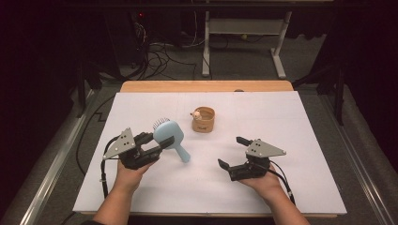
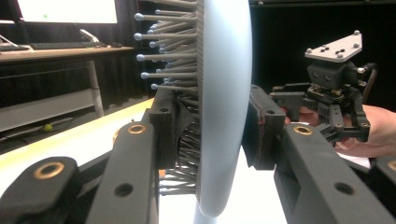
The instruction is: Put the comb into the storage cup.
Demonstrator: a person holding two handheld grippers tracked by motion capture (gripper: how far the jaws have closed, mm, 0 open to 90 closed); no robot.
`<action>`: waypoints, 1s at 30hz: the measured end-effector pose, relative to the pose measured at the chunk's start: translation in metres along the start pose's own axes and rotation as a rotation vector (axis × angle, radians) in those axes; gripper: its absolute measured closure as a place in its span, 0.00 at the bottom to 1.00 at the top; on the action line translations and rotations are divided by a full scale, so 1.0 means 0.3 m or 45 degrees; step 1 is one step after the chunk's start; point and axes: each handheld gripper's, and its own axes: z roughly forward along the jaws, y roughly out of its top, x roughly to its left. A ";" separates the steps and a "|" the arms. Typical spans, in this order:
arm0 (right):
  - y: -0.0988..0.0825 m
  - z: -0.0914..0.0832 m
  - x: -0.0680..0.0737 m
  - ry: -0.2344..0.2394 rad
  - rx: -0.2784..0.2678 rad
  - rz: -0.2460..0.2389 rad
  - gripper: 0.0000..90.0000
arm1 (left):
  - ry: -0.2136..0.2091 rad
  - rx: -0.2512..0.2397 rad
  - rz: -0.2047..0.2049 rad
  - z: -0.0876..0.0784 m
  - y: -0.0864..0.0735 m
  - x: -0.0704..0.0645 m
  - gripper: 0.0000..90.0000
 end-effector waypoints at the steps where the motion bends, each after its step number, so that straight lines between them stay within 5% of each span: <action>1: -0.004 -0.006 -0.004 -0.006 -0.001 0.002 0.00 | 0.004 -0.008 -0.006 -0.004 0.000 0.002 0.70; 30: -0.108 -0.208 -0.123 -0.211 -0.019 0.095 0.00 | 0.141 0.012 -0.001 -0.079 -0.010 0.032 0.69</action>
